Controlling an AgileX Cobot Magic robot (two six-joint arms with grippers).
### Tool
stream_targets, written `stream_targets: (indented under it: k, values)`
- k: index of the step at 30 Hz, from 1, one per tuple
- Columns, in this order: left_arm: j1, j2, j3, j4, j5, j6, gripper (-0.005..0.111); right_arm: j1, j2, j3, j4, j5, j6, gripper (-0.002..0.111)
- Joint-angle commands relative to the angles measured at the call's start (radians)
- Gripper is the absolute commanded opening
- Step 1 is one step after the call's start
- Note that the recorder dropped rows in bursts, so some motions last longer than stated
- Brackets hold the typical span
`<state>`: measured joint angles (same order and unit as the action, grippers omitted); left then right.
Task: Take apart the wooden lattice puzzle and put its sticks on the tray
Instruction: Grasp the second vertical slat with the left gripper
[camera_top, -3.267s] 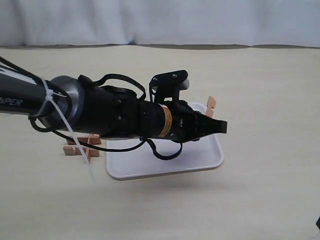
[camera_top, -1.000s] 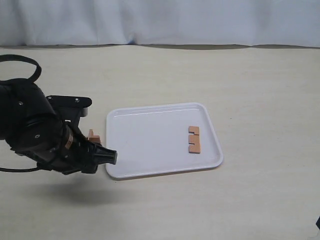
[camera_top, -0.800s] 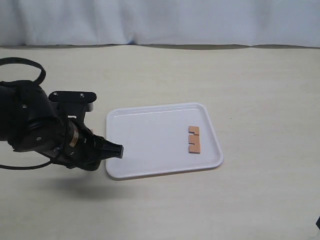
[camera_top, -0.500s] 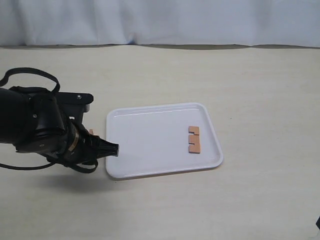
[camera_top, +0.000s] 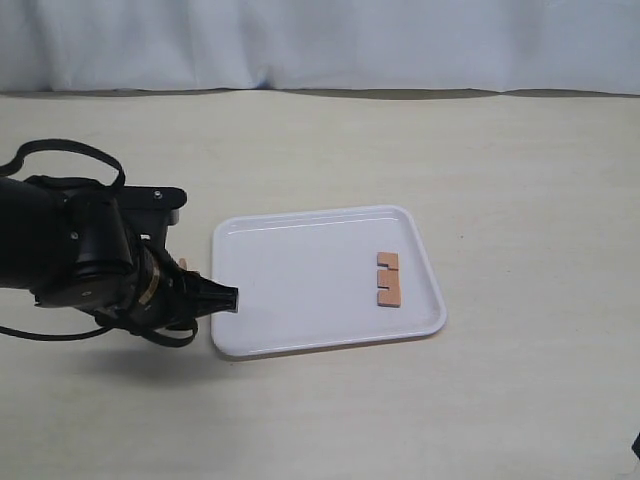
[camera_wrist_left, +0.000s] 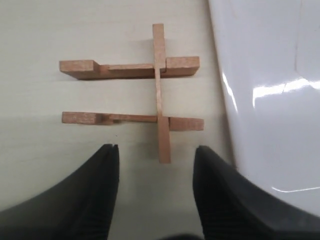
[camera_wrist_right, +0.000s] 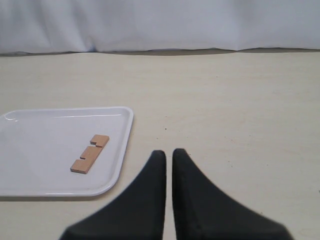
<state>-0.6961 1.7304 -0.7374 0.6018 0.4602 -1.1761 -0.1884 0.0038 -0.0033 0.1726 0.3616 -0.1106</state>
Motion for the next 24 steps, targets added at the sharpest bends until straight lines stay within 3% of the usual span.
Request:
stream_targets:
  k: [1,11,17,24]
  values:
    - [0.002,0.045,0.004,-0.015,-0.013,-0.006,0.044,-0.007,-0.004,0.003,0.003,0.002,-0.002,0.005]
    - [0.002,0.047,0.004,0.015,-0.020,-0.006,0.043,-0.007,-0.004,0.003,0.003,0.002,-0.002,0.005]
    - [0.002,0.047,0.004,0.041,-0.022,-0.010,0.020,-0.007,-0.004,0.003,0.003,0.002,-0.002,0.005]
    - [0.002,0.047,0.004,0.041,-0.027,-0.010,0.017,-0.007,-0.004,0.003,0.003,0.002,-0.002,0.005]
